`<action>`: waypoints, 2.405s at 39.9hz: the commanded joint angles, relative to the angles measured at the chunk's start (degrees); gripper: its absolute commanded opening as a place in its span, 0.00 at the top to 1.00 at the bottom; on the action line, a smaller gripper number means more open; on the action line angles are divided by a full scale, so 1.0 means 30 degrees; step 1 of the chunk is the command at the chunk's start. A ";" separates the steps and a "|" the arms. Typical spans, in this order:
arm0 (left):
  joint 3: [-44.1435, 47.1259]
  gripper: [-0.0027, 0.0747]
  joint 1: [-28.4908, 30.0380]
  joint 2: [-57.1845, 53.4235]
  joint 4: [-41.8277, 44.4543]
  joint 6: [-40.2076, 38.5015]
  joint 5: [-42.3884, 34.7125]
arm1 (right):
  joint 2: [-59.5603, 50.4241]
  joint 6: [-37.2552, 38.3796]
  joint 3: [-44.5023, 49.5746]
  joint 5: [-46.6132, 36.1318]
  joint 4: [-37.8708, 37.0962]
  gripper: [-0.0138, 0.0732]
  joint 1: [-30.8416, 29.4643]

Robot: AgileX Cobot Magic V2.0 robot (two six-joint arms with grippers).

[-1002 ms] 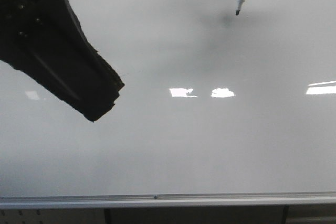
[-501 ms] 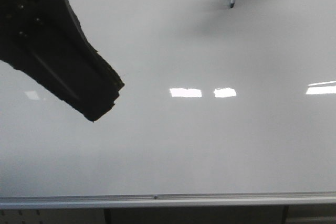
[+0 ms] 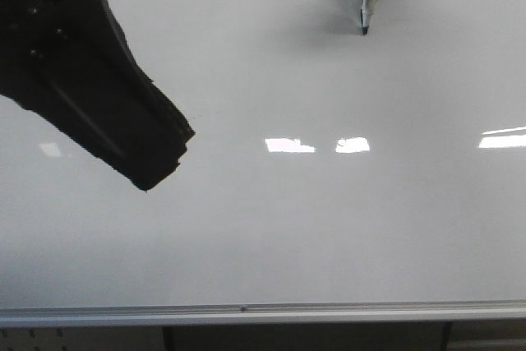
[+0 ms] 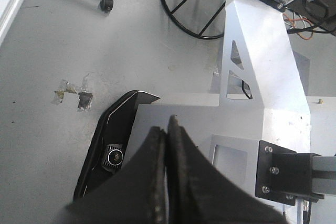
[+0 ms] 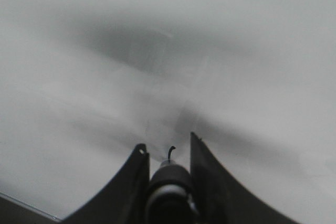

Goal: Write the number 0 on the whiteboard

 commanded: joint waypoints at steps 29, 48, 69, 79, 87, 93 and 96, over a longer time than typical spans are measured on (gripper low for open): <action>-0.0562 0.99 -0.0171 -0.0645 -0.1165 0.0057 0.0205 | -0.0379 0.0074 -0.0592 -0.0878 -0.2212 0.92 -0.0683; -0.0562 0.99 -0.0171 -0.0645 -0.1165 0.0057 0.0205 | -0.0885 0.0095 -0.1975 -0.2684 -0.2063 0.92 -0.1241; -0.0562 0.99 -0.0171 -0.0645 -0.1165 0.0057 0.0205 | -0.0350 -0.0215 -0.2104 -0.3712 0.2440 0.92 -0.1187; -0.0562 0.99 -0.0171 -0.0645 -0.1165 0.0057 0.0205 | -0.0470 -0.1204 -0.2118 -0.1954 0.3931 0.92 -0.1187; -0.0562 0.99 -0.0171 -0.0645 -0.1165 0.0057 0.0205 | -0.1535 -0.3153 -0.2118 0.0376 0.6679 0.92 -0.1249; -0.0562 0.99 -0.0171 -0.0645 -0.1165 0.0057 0.0205 | -0.1883 -0.3796 -0.2118 0.1912 0.8055 0.92 -0.1249; -0.0562 0.99 -0.0171 -0.0645 -0.1200 0.0057 0.0205 | -0.1883 -0.3840 -0.2118 0.2826 0.8335 0.92 -0.1249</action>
